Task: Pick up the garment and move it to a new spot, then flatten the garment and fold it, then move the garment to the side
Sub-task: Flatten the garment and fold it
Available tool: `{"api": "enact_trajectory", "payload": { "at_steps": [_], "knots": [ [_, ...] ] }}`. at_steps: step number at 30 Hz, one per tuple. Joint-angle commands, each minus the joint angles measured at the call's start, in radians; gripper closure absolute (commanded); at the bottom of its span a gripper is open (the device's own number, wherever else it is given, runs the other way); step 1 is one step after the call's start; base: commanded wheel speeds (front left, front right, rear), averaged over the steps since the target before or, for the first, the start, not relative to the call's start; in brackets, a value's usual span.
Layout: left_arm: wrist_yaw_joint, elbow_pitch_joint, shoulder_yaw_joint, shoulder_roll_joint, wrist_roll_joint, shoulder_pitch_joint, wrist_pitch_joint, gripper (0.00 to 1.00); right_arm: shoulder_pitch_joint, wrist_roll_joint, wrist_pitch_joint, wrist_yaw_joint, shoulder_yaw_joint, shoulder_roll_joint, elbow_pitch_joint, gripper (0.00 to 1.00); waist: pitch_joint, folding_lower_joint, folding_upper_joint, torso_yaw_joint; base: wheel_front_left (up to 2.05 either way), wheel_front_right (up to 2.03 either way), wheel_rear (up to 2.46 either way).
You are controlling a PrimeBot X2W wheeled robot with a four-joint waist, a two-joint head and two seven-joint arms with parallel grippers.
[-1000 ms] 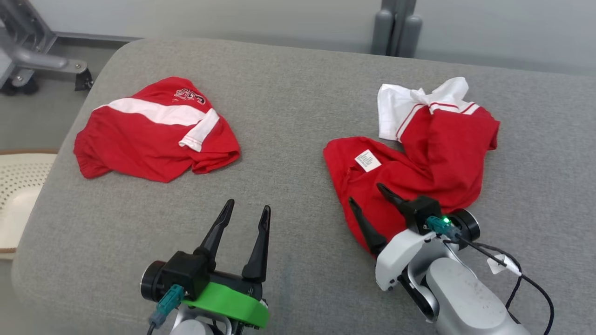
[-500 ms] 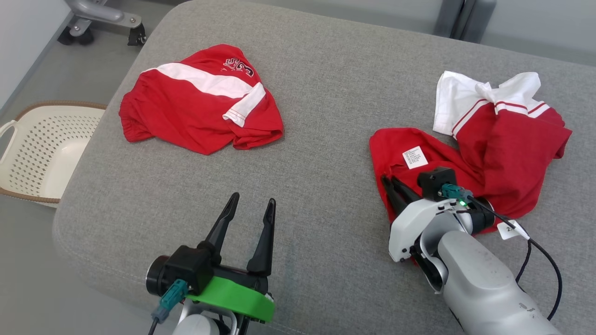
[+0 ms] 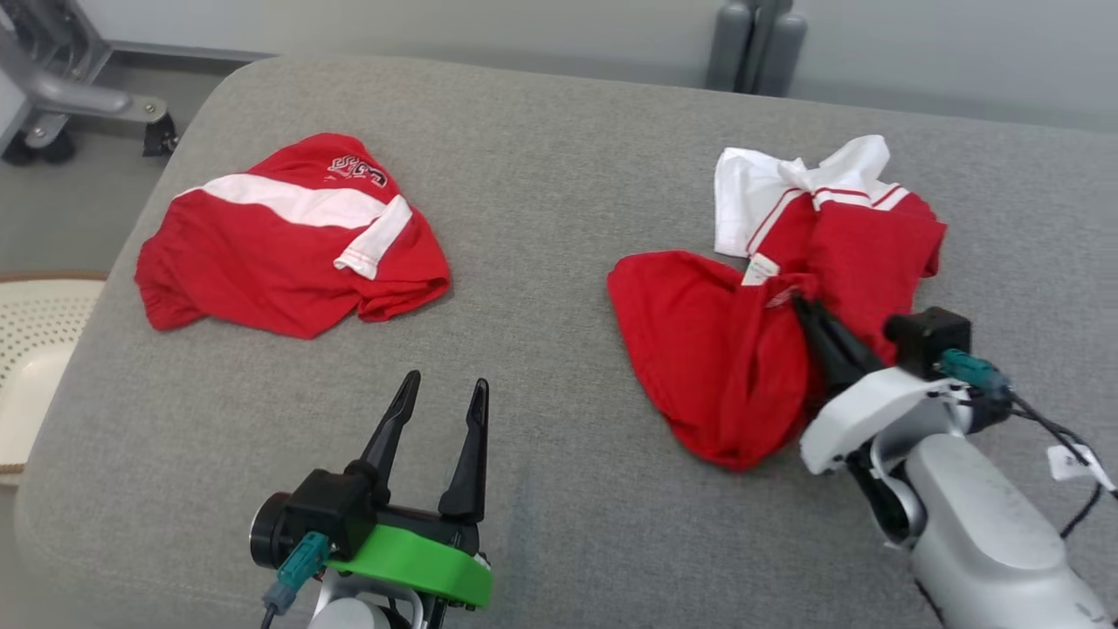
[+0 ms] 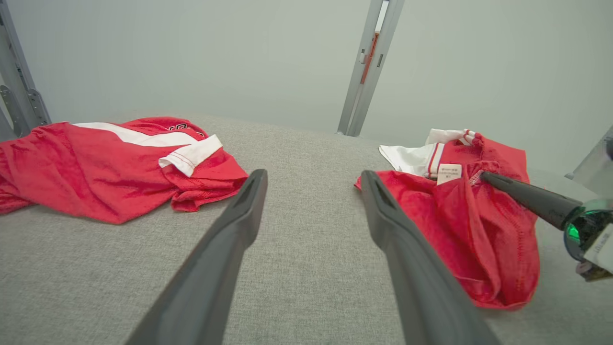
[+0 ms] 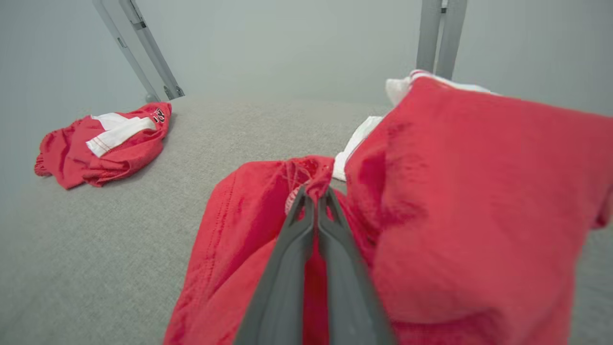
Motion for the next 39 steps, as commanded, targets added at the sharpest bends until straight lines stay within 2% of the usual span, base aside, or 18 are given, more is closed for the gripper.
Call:
{"api": "enact_trajectory", "payload": {
  "at_steps": [1,6,9,13,16,17,18,22,25,28,34,39],
  "knots": [
    [-0.003,-0.002,0.008,0.002,0.000,0.016,-0.001,0.00,0.041,0.015,0.016,0.000,-0.035,-0.035,-0.049,1.00,-0.061,0.0000,0.0000,-0.106,0.00,0.00,0.00],
    [-0.004,-0.005,0.008,0.002,-0.006,0.021,-0.001,0.00,0.146,-0.004,0.115,0.000,-0.185,-0.147,-0.231,1.00,-0.074,0.0000,0.0000,-0.180,0.00,0.00,0.00],
    [-0.006,-0.006,-0.003,0.002,-0.011,0.015,-0.001,0.00,0.212,-0.036,0.174,0.000,-0.315,-0.208,-0.311,1.00,-0.073,0.0000,0.0000,-0.207,0.00,0.00,0.00],
    [-0.005,-0.005,-0.017,0.003,-0.011,-0.002,-0.001,0.00,0.273,-0.111,0.210,0.000,-0.496,-0.226,-0.343,1.00,-0.067,0.0000,0.0000,-0.222,0.00,0.00,0.00],
    [-0.003,-0.004,-0.019,0.003,-0.013,-0.010,-0.001,0.00,0.286,-0.180,0.213,0.000,-0.606,-0.201,-0.327,1.00,-0.060,0.0000,0.0000,-0.229,0.00,0.00,0.00],
    [-0.005,-0.001,-0.022,0.003,-0.013,-0.009,-0.001,0.00,0.287,-0.203,0.207,0.000,-0.624,-0.187,-0.322,0.33,-0.058,0.0000,0.0000,-0.231,0.00,0.00,0.00],
    [-0.007,0.002,-0.023,0.003,-0.010,-0.011,-0.001,0.00,0.283,-0.223,0.201,0.000,-0.647,-0.172,-0.316,0.00,-0.056,0.0000,0.0000,-0.232,0.00,0.00,0.00],
    [-0.013,0.006,-0.022,0.003,-0.005,-0.015,-0.001,0.00,0.259,-0.294,0.154,0.000,-0.667,-0.101,-0.327,0.00,-0.055,0.0000,0.0000,-0.232,0.00,0.00,0.00],
    [-0.013,0.012,-0.016,0.003,-0.005,-0.013,-0.001,0.00,0.260,-0.311,0.093,0.000,-0.597,-0.048,-0.375,0.00,-0.063,0.0000,0.0000,-0.232,0.00,0.00,0.00],
    [-0.009,0.006,-0.006,0.003,-0.017,-0.014,-0.001,0.00,0.275,-0.280,0.045,0.000,-0.498,0.001,-0.440,0.00,-0.074,0.0000,0.0000,-0.229,0.00,0.00,0.00],
    [-0.004,-0.012,0.018,0.003,-0.023,-0.031,-0.001,0.00,0.336,-0.222,0.002,0.000,-0.317,0.048,-0.548,0.00,-0.092,0.0000,0.0000,-0.213,0.00,0.00,0.00],
    [-0.007,-0.009,0.025,0.003,-0.016,-0.025,-0.001,0.00,0.397,-0.201,-0.009,0.000,-0.243,0.088,-0.570,0.00,-0.104,0.0000,0.0000,-0.203,0.00,0.00,0.00]
  ]
}}
